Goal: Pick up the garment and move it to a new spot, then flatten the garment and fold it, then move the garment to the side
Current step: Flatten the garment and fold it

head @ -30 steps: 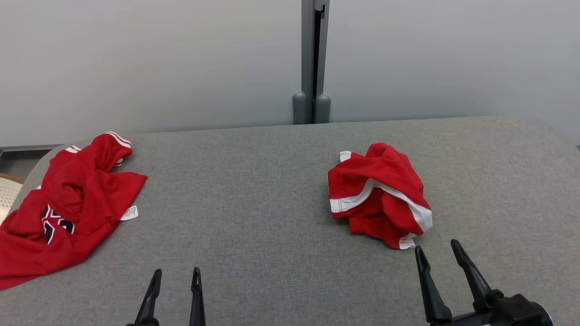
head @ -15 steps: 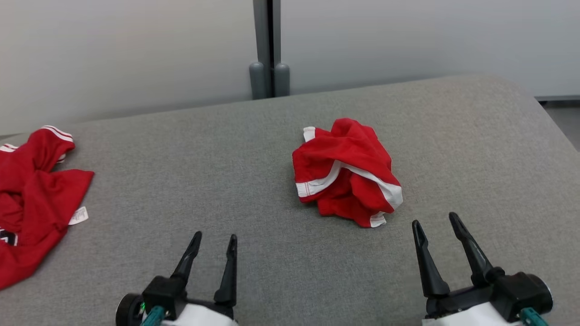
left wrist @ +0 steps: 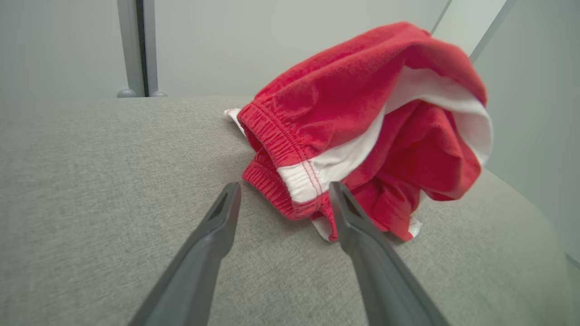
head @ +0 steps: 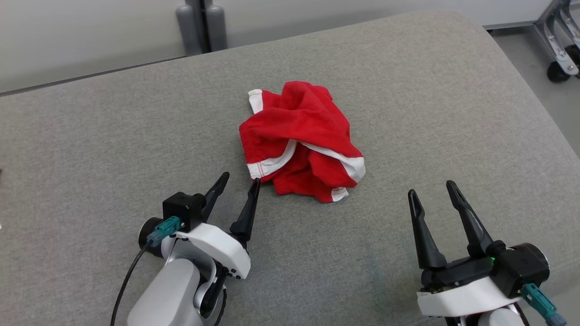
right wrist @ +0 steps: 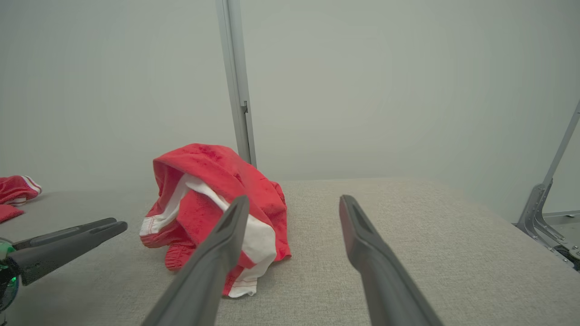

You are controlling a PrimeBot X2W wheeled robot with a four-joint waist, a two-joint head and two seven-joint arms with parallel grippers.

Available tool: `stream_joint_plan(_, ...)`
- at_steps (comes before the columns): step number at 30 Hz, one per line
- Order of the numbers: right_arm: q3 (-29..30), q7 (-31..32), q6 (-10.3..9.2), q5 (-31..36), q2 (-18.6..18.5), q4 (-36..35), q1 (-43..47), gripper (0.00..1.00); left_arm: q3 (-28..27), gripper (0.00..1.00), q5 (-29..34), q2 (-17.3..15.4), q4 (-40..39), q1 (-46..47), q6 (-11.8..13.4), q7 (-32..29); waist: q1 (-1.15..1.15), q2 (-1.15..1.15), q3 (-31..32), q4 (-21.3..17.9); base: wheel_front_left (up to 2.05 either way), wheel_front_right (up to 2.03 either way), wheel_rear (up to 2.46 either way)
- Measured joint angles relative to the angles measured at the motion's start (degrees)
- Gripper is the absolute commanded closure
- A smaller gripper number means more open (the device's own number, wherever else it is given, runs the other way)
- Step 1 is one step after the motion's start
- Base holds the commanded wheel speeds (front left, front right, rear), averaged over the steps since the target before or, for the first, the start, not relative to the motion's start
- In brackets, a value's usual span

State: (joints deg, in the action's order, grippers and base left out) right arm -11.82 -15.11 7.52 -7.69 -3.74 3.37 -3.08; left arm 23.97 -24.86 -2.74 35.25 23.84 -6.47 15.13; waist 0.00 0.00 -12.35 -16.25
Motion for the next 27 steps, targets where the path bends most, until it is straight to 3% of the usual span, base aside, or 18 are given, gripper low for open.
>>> stream_joint_plan(11,-0.49,0.00,0.00,-0.29,0.26,-0.09,-0.48,0.00,4.36,0.00,-7.66,-0.02,7.89,5.37,-0.79,0.00,0.00,0.00,-1.40,-3.46,0.00,0.00,0.00)
stream_joint_plan(12,-0.52,0.00,0.00,-0.30,0.26,-0.09,-0.49,0.00,4.58,0.04,-7.86,-0.01,8.09,5.74,-0.79,0.00,0.00,0.00,-1.39,-3.57,0.00,0.00,0.00)
stream_joint_plan(13,-0.59,0.00,0.00,-0.30,0.29,-0.08,-0.51,0.00,4.64,0.19,-8.22,0.00,8.09,6.14,-0.79,0.00,0.00,0.00,-1.36,-3.70,0.00,0.00,0.00)
stream_joint_plan(14,-0.68,0.00,0.00,-0.31,0.31,-0.05,-0.53,0.00,4.67,0.60,-8.54,-0.01,8.00,6.49,-0.80,0.00,0.00,0.00,-1.31,-3.81,0.00,0.00,0.00)
stream_joint_plan(16,-0.70,0.00,0.00,-0.31,0.32,-0.02,-0.55,0.00,4.94,1.00,-8.67,-0.03,7.68,6.99,-0.80,0.00,0.00,0.00,-1.11,-3.95,0.00,0.00,0.00)
stream_joint_plan(22,-0.75,0.00,0.00,-0.31,0.41,0.56,-0.34,0.00,8.44,1.00,-9.82,-0.15,5.70,6.86,-0.97,0.00,0.00,0.00,0.37,-4.14,0.00,0.00,0.00)
stream_joint_plan(27,-0.92,0.00,0.00,-0.30,0.48,0.92,0.61,0.00,13.76,1.00,-14.52,-1.29,2.94,5.72,-0.97,-0.78,0.00,0.00,2.44,-4.25,0.00,0.00,0.00)
